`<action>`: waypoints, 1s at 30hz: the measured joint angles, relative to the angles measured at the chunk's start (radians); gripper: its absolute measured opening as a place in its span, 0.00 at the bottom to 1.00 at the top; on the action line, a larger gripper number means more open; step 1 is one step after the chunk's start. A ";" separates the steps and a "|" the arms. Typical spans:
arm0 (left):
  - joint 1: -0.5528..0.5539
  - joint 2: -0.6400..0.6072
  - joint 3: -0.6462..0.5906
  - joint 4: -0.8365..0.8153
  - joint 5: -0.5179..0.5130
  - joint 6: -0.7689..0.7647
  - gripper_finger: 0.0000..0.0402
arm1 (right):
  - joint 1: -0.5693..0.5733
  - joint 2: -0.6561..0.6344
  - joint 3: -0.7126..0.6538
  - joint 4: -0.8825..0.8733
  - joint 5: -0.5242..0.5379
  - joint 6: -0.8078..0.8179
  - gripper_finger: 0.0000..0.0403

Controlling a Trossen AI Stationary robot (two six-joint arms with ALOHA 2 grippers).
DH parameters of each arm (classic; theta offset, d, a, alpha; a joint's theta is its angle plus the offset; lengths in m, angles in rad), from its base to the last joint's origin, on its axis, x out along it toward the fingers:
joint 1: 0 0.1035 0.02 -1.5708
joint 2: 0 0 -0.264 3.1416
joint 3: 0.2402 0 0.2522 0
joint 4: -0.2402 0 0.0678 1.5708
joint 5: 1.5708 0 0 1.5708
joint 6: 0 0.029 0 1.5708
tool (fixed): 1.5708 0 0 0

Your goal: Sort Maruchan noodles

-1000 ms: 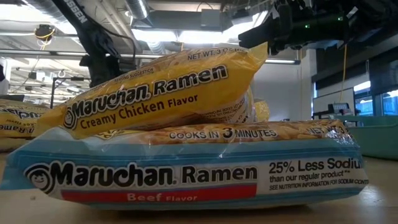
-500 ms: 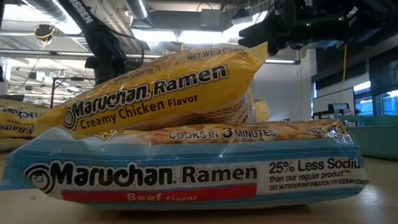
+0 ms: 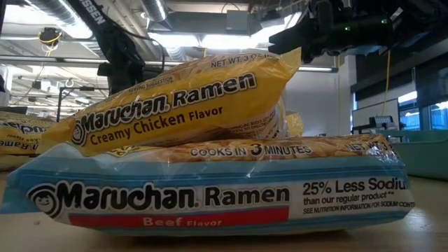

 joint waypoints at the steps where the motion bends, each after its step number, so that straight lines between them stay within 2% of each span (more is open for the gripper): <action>1: -0.005 -0.006 0.000 0.000 -0.016 0.000 0.01 | 0.000 0.000 0.000 0.000 0.000 0.003 0.64; 6: -0.033 -0.083 0.000 -0.002 -0.116 -0.014 0.00 | 0.000 0.000 0.000 0.000 0.000 0.028 0.64; 12: -0.084 -0.245 0.000 0.001 -0.227 -0.024 0.00 | 0.000 0.011 0.000 -0.004 0.000 0.077 0.64; 17: -0.128 -0.363 0.000 0.058 -0.312 -0.043 0.00 | -0.007 0.059 -0.001 0.042 0.015 0.034 0.64; 20: -0.157 -0.403 0.000 0.102 -0.333 -0.050 0.00 | -0.017 0.099 0.001 0.127 0.035 0.020 0.64; 25: -0.224 -0.430 0.000 0.159 -0.379 -0.066 0.00 | -0.050 0.151 0.061 0.138 0.034 0.007 0.64; 30: -0.304 -0.432 0.000 0.210 -0.437 -0.069 0.00 | -0.054 0.218 0.122 0.061 -0.047 0.007 0.64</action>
